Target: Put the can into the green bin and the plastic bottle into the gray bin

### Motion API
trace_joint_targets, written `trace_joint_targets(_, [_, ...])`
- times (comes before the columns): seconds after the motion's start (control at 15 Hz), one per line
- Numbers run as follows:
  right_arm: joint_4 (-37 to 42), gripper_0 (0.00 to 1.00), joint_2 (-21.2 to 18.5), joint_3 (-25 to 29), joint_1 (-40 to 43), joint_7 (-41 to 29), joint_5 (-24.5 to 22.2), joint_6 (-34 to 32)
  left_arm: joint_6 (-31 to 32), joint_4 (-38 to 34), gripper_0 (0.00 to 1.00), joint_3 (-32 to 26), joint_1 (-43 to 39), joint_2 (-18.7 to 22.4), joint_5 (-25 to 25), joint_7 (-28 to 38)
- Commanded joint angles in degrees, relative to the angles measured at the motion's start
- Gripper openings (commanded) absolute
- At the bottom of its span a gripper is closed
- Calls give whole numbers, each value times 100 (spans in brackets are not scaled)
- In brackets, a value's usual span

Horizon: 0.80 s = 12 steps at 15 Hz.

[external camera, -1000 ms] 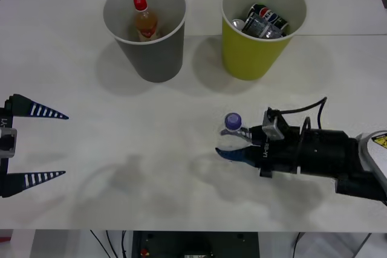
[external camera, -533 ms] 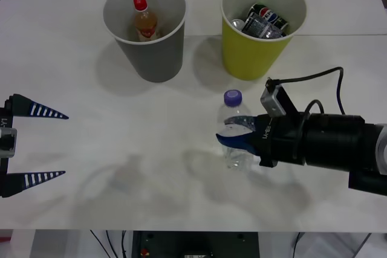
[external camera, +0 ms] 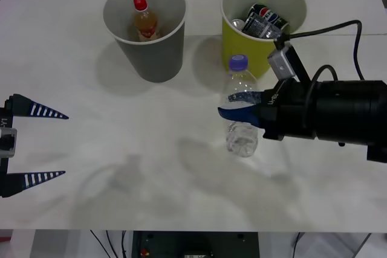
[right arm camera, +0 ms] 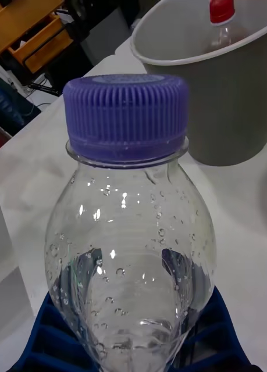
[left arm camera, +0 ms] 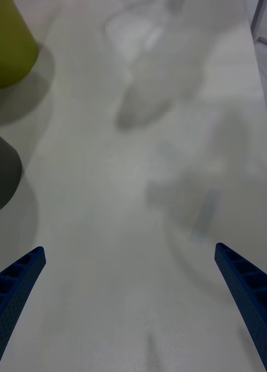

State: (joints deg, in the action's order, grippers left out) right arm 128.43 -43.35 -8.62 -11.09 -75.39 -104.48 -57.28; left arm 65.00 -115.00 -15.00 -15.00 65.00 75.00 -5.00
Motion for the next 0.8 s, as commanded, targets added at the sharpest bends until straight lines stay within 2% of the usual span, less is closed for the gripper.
trace_joint_targets(0.07, [-3,0,-191,0,-403,-11,16,-2,0,0,100,0,0,0,0,0])
trace_joint_targets(0.27, [-205,0,-235,0,-1053,-11,279,-90,0,0,100,0,0,0,0,0])
trace_joint_targets(0.4, [-433,0,-209,-9,-1704,-11,367,-416,0,0,100,0,0,0,0,0])
trace_joint_targets(0.6, [-943,0,46,-26,-2565,-11,403,-908,0,0,100,0,0,0,0,0])
trace_joint_targets(0.8, [-1585,0,283,-281,-3321,-20,350,-917,0,0,100,0,0,0,0,0])
